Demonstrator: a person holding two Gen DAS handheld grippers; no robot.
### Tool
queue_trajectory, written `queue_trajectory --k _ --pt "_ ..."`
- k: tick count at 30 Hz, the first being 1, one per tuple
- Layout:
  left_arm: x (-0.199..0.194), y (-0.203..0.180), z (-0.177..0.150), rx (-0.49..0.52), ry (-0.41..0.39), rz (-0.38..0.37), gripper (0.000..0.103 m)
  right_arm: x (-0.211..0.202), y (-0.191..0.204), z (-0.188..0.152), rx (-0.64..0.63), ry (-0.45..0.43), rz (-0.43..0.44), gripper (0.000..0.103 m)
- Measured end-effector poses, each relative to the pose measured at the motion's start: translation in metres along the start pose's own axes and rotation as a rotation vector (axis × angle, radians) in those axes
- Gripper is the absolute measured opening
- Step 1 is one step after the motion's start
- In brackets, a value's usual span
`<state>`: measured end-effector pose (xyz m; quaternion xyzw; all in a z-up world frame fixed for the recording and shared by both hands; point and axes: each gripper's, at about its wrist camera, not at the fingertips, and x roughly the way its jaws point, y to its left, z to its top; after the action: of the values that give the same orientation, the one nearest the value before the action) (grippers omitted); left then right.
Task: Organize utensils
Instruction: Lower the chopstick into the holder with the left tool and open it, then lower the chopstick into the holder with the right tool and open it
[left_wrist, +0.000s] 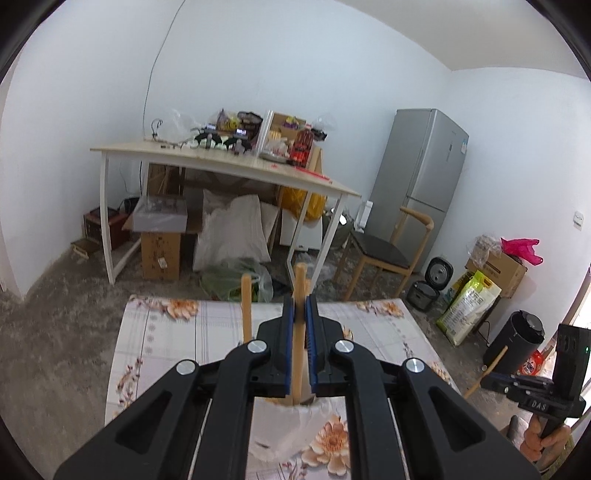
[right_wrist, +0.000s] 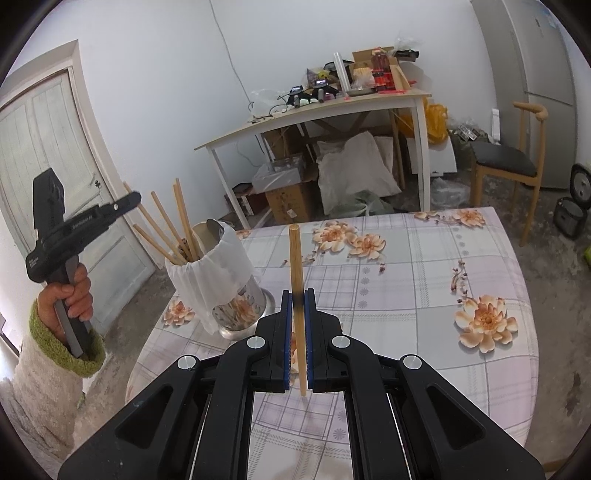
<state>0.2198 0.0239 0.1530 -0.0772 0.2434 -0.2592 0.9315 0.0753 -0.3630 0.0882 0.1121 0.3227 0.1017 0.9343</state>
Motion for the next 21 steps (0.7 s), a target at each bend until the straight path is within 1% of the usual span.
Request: queue_trajectory --k 1,2,3,4,5,10,12,13,15,17,21 --pt "0.000 0.001 -0.002 -0.005 0.009 -0.005 0.011 0.000 0.001 0.000 -0.003 -0.001 -0.002 0.004" --pt "-0.002 0.001 -0.004 -0.008 0.014 -0.008 0.018 -0.001 0.002 0.001 -0.006 -0.002 -0.003 0.004" --pt "-0.003 0.001 -0.006 -0.009 0.015 -0.008 0.022 -0.001 0.003 0.002 -0.010 -0.003 -0.005 0.004" --pt "-0.005 0.001 -0.007 -0.010 0.015 -0.007 0.032 -0.002 0.004 0.003 -0.014 -0.005 -0.007 0.004" --pt "-0.007 0.001 -0.008 -0.010 0.011 -0.008 0.039 -0.003 0.005 0.005 -0.018 -0.010 -0.009 0.004" --pt "-0.027 -0.001 -0.010 -0.012 -0.030 -0.010 0.051 -0.014 0.016 0.023 -0.042 -0.052 -0.002 0.004" --pt "-0.037 0.000 -0.011 -0.013 -0.055 -0.009 0.056 -0.023 0.023 0.035 -0.062 -0.088 -0.002 0.004" --pt "-0.043 0.001 -0.012 -0.013 -0.068 -0.007 0.060 -0.028 0.027 0.043 -0.071 -0.113 0.003 0.004" --pt "-0.056 0.003 -0.016 -0.013 -0.092 0.004 0.065 -0.038 0.035 0.061 -0.086 -0.158 0.026 0.004" --pt "-0.069 0.006 -0.024 -0.016 -0.106 0.020 0.073 -0.046 0.044 0.077 -0.102 -0.197 0.054 0.004" --pt "-0.087 0.019 -0.045 -0.033 -0.102 0.054 0.080 -0.048 0.064 0.104 -0.128 -0.246 0.114 0.004"
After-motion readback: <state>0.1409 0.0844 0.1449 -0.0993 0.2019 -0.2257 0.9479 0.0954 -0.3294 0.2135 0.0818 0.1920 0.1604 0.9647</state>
